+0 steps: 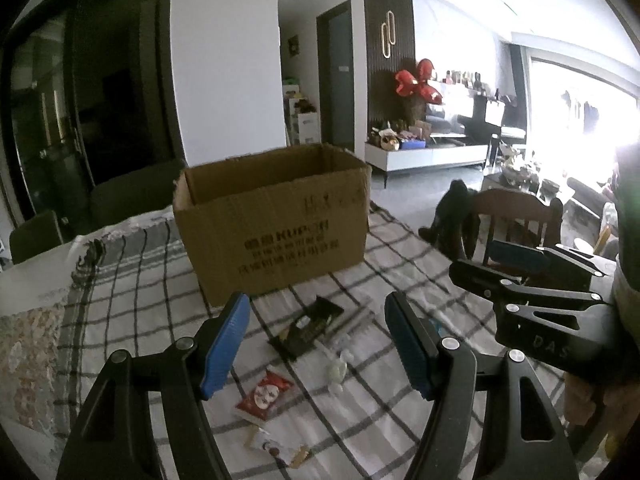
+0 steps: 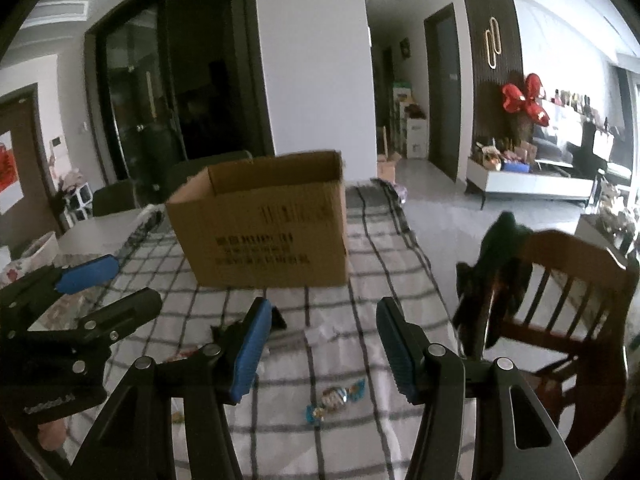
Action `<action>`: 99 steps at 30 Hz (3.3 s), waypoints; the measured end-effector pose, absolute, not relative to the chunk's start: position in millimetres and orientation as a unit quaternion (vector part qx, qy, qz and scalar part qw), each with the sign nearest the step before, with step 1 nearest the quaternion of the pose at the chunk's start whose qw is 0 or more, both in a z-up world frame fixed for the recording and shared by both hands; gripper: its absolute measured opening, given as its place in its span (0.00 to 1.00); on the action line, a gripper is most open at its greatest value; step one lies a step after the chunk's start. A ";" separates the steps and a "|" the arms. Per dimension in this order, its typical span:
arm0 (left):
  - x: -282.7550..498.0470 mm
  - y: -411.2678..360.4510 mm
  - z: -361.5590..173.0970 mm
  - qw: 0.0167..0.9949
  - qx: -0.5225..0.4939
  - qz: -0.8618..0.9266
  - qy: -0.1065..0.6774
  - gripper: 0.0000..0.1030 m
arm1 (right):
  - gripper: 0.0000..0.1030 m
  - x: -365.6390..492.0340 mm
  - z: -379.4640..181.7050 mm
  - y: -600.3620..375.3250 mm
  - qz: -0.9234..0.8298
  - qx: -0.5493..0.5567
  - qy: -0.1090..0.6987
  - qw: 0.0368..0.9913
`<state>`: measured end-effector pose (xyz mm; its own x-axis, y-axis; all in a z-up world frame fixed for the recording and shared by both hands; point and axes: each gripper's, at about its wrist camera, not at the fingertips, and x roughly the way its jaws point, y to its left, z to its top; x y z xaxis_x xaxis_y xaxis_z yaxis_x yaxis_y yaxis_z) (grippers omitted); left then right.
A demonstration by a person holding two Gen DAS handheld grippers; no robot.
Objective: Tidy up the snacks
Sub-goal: 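Move both tools back over the table toward the blue-wrapped candy and white sachet, then grasp the blue-wrapped candy with right tool while left tool grasps the white sachet, then carry both items into the cardboard box and open both tools to release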
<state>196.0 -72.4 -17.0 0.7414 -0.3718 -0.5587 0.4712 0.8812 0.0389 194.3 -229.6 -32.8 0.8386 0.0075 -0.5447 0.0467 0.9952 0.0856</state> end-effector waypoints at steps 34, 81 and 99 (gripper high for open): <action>232.9 -92.7 -122.6 0.881 0.098 -0.238 0.396 0.47 | 0.42 216.8 -129.4 -228.8 -0.004 0.101 0.392 0.914; 215.1 -82.3 -60.1 0.904 0.054 -0.222 0.360 0.19 | 0.25 205.5 -76.5 -220.1 0.032 0.101 0.343 0.933; 223.5 -68.7 10.0 0.938 0.052 -0.197 0.280 0.19 | 0.25 219.6 -10.2 -217.6 0.054 0.086 0.268 0.958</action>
<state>223.5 -68.7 10.0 0.7650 -0.3407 -0.5466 0.3992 0.9168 -0.0128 219.6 -217.6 -10.2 0.8503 0.1493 -0.5047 -0.0573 0.9795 0.1932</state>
